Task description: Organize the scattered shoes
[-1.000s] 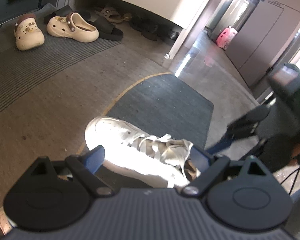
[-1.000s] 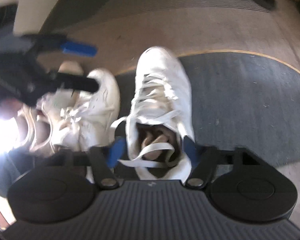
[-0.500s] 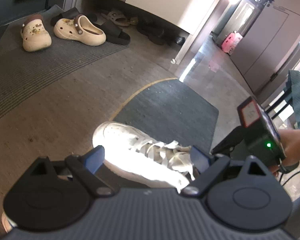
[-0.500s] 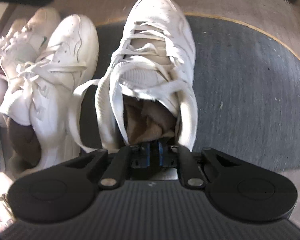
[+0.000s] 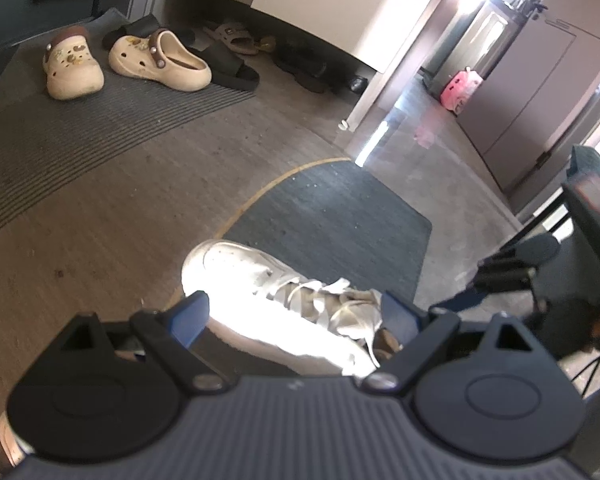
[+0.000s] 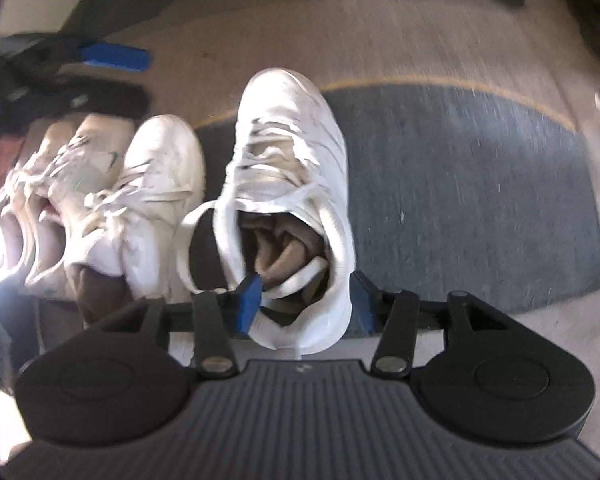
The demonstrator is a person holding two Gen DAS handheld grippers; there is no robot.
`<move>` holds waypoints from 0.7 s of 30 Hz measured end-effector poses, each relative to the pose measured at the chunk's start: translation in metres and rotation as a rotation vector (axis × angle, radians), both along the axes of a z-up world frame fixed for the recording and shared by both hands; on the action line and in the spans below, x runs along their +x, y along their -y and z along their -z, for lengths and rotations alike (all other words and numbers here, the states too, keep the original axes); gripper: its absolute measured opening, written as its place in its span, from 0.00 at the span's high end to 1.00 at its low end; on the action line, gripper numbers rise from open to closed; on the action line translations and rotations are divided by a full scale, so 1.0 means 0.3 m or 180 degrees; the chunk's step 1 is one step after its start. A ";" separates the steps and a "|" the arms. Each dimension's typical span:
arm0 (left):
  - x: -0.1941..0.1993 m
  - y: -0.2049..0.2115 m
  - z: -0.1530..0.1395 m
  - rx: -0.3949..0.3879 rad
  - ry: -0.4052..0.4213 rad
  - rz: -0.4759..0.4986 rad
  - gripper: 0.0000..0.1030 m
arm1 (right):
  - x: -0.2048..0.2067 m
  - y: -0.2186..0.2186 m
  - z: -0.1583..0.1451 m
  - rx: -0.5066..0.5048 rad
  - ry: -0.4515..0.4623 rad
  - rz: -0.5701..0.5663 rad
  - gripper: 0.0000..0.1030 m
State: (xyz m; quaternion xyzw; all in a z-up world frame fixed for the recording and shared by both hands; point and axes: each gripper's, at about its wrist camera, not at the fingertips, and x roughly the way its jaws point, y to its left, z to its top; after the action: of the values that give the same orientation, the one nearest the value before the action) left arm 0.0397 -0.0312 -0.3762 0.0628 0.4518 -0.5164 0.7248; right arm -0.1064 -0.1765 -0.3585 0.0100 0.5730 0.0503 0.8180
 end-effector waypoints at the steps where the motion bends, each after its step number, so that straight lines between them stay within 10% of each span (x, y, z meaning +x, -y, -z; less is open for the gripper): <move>1: 0.000 0.000 -0.002 -0.0019 -0.0018 0.0022 0.09 | -0.003 -0.041 0.013 -0.0065 0.0026 -0.0263 0.50; 6: -0.014 0.008 -0.027 -0.0131 0.0006 0.0088 0.09 | -0.001 -0.197 0.085 -0.0558 0.0027 -0.1276 0.51; 21: -0.004 0.022 -0.021 -0.0115 0.0001 -0.0009 0.09 | 0.004 -0.276 0.171 -0.1036 -0.0018 -0.1856 0.56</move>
State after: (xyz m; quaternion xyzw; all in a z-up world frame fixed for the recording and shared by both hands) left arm 0.0386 -0.0377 -0.3698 0.0492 0.4424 -0.5233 0.7266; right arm -0.1051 -0.0937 -0.4097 -0.2851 0.5545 0.1900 0.7584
